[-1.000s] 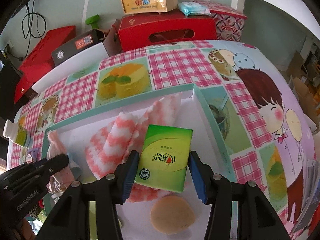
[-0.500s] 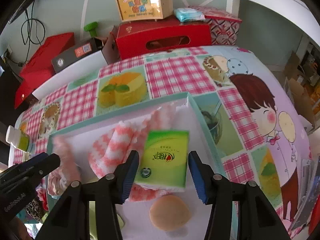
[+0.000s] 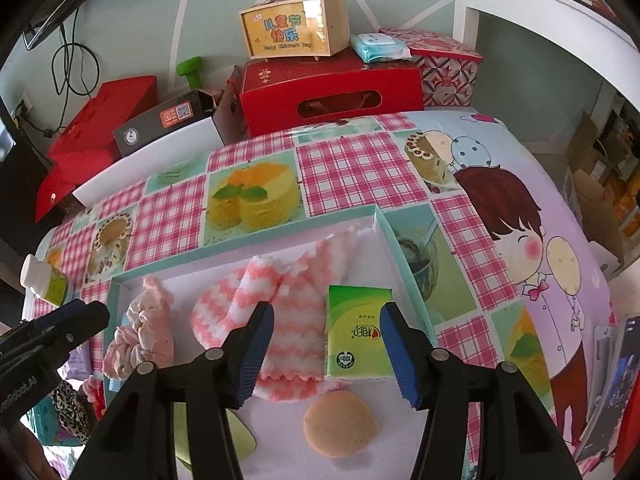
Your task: Organize soft objects
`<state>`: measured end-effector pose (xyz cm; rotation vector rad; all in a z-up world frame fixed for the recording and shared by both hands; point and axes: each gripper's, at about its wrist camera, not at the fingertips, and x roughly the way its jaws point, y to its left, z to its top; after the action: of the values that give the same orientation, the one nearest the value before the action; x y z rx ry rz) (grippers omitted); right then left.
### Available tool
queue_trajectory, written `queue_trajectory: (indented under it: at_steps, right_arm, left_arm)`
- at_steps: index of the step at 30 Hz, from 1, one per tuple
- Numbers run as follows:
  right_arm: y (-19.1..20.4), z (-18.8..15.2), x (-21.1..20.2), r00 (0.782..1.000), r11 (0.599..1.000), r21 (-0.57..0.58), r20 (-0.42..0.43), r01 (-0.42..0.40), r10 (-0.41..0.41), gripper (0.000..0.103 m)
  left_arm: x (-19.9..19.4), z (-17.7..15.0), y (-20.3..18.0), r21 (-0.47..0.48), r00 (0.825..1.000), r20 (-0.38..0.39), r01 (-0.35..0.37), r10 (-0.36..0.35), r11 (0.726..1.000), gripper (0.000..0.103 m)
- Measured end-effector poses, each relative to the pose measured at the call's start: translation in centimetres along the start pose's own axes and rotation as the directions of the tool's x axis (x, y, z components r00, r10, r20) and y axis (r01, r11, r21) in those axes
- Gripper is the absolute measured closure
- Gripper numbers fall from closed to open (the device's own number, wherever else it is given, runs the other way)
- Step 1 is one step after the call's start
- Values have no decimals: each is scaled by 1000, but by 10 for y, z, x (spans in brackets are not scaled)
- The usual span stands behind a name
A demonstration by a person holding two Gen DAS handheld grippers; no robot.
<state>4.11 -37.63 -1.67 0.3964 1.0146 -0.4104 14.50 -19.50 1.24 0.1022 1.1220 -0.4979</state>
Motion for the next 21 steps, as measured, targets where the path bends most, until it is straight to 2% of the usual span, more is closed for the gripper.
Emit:
queue_trajectory:
  at_steps: [2,3,5,6,7,8,9,10,11,13,21]
  right_arm:
    - [0,0,0,1000,1000,-2,0,2,-2,43]
    - [0,0,0,1000,1000,-3,-1,4,-4,35]
    - [-1,0,-1,1000,1000,-1,1,9,-9,26]
    - [-1,0,-1,1000,1000,2,2,11,-11,26]
    - [-2,0,-1,1000,1000,4,3,13,-13,25]
    - [-3,0,-2,1000,1000,7,4,19,-19,20]
    - [-4,0,-2,1000,1000,10,7,27,-27,10]
    - [-4,0,-2,999,999,10,11,31,-32,5]
    - [-5,0,-3,999,999,8,20,36,-37,0]
    - [-6,0,-4,999,999,13,30,44,-44,0]
    - [-7,0,-2,999,999,25,19,44,-44,0]
  left_arm:
    - [1,0,2,-9,1000,-2,-2,2,1000,56]
    - [1,0,3,-13,1000,-1,-5,5,1000,47]
    - [1,0,4,-19,1000,7,-15,15,1000,41]
    - [1,0,6,-23,1000,9,-20,20,1000,41]
    - [1,1,7,-26,1000,10,-25,25,999,36]
    - [3,1,9,-31,999,10,-31,31,999,31]
    - [5,1,11,-39,999,13,-37,37,999,20]
    - [6,1,14,-52,999,21,-43,44,998,14]
    - [7,1,16,-62,998,30,-49,51,997,13]
    - [8,1,22,-77,996,44,-68,71,995,10]
    - [10,1,33,-107,996,39,-82,86,991,9]
